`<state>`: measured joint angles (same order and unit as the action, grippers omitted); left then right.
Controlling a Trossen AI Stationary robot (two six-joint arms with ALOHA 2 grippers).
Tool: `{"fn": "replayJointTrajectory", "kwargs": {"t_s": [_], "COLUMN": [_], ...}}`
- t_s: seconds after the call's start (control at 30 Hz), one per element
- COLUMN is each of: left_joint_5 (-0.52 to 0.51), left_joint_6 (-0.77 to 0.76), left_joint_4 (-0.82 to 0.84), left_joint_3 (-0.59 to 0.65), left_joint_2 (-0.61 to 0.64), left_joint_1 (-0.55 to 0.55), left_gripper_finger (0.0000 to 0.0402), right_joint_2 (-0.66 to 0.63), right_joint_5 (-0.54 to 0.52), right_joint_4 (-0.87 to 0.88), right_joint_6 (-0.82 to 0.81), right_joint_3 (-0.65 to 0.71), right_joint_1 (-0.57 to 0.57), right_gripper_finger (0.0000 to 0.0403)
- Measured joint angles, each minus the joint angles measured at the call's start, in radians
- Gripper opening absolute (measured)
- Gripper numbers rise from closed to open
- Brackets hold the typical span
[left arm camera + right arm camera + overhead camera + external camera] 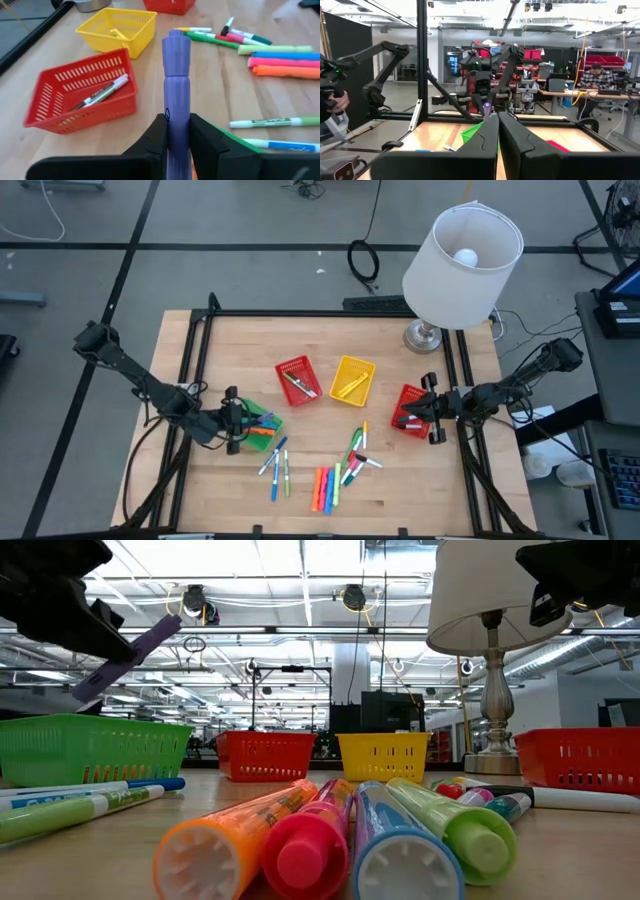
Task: Pick & Place Markers
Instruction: Put the purple highlighter into the green bin
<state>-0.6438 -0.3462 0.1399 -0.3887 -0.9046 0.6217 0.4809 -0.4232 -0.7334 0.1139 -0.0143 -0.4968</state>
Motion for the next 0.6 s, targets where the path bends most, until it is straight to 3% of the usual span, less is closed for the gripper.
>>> {"fn": "replayJointTrajectory", "kwargs": {"t_s": [0.3,0.6], "left_joint_5": [-0.037,-0.028], "left_joint_6": [-0.022,-0.081], "left_joint_4": [0.170,0.609], "left_joint_3": [-0.173,-0.466], "left_joint_2": [-0.139,-0.314], "left_joint_1": [0.016,0.000], "left_gripper_finger": [0.0056,0.0056], "right_joint_2": [0.015,0.016], "right_joint_5": [0.001,0.005], "right_joint_4": [-0.003,0.005], "right_joint_6": [-0.033,-0.076], "right_joint_3": [0.000,0.000], "right_joint_1": [0.000,0.000], "right_gripper_finger": [0.0000,0.0000]}}
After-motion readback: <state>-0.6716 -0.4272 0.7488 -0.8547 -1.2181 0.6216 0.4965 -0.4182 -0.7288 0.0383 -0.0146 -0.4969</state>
